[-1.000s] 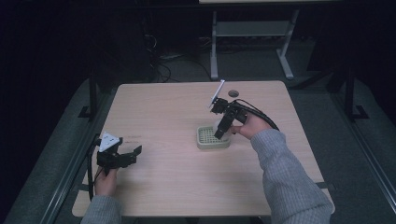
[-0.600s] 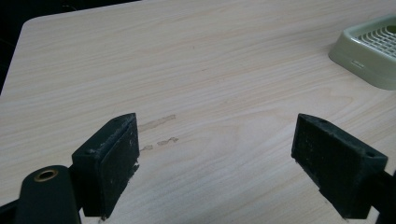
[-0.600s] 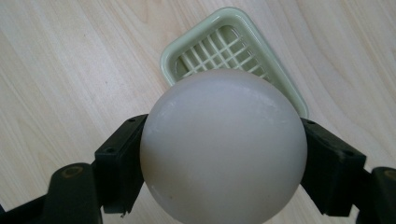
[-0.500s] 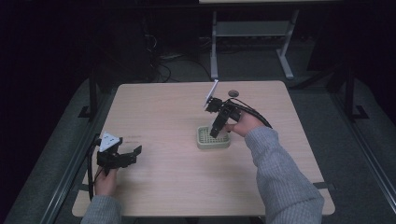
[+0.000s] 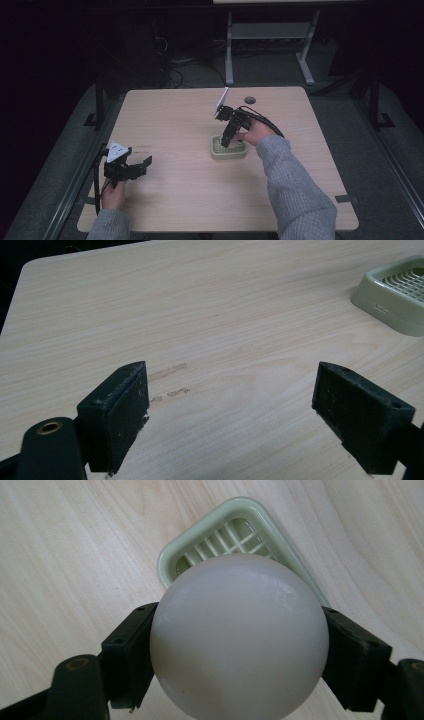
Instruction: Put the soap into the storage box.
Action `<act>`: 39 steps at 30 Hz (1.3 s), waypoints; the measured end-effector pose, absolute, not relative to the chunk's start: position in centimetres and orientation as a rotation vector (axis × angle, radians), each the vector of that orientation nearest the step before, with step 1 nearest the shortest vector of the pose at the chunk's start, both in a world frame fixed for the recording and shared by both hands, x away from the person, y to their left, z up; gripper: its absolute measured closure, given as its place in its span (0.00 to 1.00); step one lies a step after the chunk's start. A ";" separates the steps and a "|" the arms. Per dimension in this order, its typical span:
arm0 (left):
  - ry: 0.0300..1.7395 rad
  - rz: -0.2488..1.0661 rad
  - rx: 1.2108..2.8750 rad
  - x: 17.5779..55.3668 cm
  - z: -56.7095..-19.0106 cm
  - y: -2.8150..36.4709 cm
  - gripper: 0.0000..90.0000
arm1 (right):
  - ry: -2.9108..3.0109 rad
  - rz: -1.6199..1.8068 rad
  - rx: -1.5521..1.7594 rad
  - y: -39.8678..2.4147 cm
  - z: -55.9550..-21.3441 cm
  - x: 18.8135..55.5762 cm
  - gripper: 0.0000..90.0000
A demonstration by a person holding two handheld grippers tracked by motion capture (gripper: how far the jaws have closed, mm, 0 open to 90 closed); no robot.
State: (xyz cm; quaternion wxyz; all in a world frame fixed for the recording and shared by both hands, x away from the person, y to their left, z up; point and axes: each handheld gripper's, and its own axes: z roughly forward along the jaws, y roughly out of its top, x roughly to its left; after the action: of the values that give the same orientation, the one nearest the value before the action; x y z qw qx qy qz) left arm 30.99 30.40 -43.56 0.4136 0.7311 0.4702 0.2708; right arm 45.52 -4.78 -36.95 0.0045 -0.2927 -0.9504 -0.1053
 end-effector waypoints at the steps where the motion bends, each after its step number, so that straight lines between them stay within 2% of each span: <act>1: 1.181 0.681 1.836 31.0 -43.6 30.4 0.17 | -2.977 -0.315 -0.919 -4.6 -37.2 45.6 0.26; 16: 1.182 0.681 1.838 31.0 -43.5 30.4 0.17 | -2.990 -0.213 -0.936 -3.7 -39.7 46.8 0.26; 39: 1.181 0.682 1.823 31.0 -43.4 30.5 0.17 | -2.972 -0.164 -0.976 -3.0 -41.1 47.1 0.26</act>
State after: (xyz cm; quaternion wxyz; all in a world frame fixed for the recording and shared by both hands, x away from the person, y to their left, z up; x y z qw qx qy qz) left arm 31.02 30.46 -43.45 0.4191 0.7270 0.4710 0.2720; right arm 47.07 -3.04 -41.11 0.0046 -0.3116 -0.9488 -0.0524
